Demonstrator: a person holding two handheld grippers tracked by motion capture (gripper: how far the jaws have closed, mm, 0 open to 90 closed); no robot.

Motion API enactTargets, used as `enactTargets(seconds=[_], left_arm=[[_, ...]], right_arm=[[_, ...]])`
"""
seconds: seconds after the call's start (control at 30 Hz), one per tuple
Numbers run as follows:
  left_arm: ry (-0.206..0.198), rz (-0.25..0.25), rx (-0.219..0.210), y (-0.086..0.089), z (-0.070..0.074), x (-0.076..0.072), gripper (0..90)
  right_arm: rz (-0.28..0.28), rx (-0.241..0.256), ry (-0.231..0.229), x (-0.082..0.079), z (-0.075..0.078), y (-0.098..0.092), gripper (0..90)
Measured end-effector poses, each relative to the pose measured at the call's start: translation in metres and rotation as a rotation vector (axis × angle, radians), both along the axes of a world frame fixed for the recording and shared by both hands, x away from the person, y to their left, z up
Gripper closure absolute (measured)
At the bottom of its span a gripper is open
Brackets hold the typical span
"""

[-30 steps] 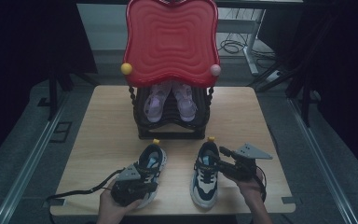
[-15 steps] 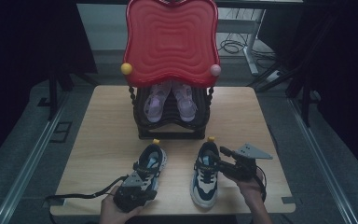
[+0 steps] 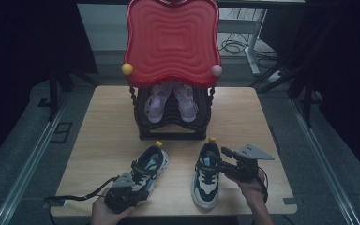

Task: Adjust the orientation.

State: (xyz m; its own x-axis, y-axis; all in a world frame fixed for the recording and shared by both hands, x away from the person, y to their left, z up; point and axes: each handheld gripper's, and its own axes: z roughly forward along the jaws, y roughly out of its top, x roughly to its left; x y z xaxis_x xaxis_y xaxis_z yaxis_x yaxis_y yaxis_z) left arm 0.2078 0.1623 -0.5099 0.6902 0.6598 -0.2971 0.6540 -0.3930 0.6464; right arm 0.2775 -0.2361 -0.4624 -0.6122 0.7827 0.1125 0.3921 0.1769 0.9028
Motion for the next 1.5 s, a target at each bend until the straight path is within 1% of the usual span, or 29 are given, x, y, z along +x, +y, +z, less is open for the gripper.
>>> enactTargets(seconds=[0.07, 0.17, 0.27, 0.43, 0.57, 0.7, 0.87, 0.97, 1.07, 1.13, 1.33, 1.5], left_arm=[[0.001, 0.013, 0.002, 0.006, 0.0, 0.001, 89.7], [0.012, 0.032, -0.019, 0.015, -0.001, 0.002, 89.7], [0.014, 0.043, -0.015, 0.021, 0.0, 0.003, 89.7], [0.021, 0.064, -0.025, 0.032, -0.001, 0.006, 89.7], [0.028, 0.072, -0.036, 0.038, -0.002, 0.009, 89.7], [0.028, 0.089, -0.034, 0.044, -0.002, 0.01, 89.7], [0.02, 0.107, -0.011, 0.049, -0.001, 0.012, 89.7], [0.028, 0.117, -0.018, 0.054, -0.002, 0.015, 89.7], [0.031, 0.139, -0.013, 0.06, -0.004, 0.017, 89.7], [0.029, 0.16, 0.007, 0.063, -0.005, 0.018, 89.7], [0.032, 0.189, 0.005, 0.073, -0.007, 0.025, 89.7], [0.028, 0.207, 0.026, 0.078, -0.005, 0.032, 89.7]], right_arm=[[0.0, -0.001, -0.001, 0.0, 0.0, 0.0, 51.0], [0.001, -0.003, -0.001, 0.0, 0.0, 0.0, 51.0], [0.003, -0.004, 0.003, 0.0, -0.001, 0.001, 51.0], [0.003, -0.003, 0.0, 0.0, 0.0, 0.001, 51.0], [0.0, 0.0, 0.002, 0.0, 0.0, 0.0, 51.0], [0.001, -0.001, -0.003, 0.0, 0.0, 0.0, 51.0], [0.0, 0.0, -0.001, 0.0, 0.0, 0.0, 51.0], [0.0, 0.0, -0.003, 0.0, 0.001, 0.0, 51.0], [0.0, 0.0, -0.005, -0.001, 0.001, 0.0, 51.0], [-0.001, 0.0, -0.004, 0.0, 0.001, -0.001, 51.0], [-0.001, -0.001, -0.005, 0.0, 0.001, -0.001, 51.0], [-0.003, 0.003, -0.007, 0.0, 0.002, -0.002, 51.1]])
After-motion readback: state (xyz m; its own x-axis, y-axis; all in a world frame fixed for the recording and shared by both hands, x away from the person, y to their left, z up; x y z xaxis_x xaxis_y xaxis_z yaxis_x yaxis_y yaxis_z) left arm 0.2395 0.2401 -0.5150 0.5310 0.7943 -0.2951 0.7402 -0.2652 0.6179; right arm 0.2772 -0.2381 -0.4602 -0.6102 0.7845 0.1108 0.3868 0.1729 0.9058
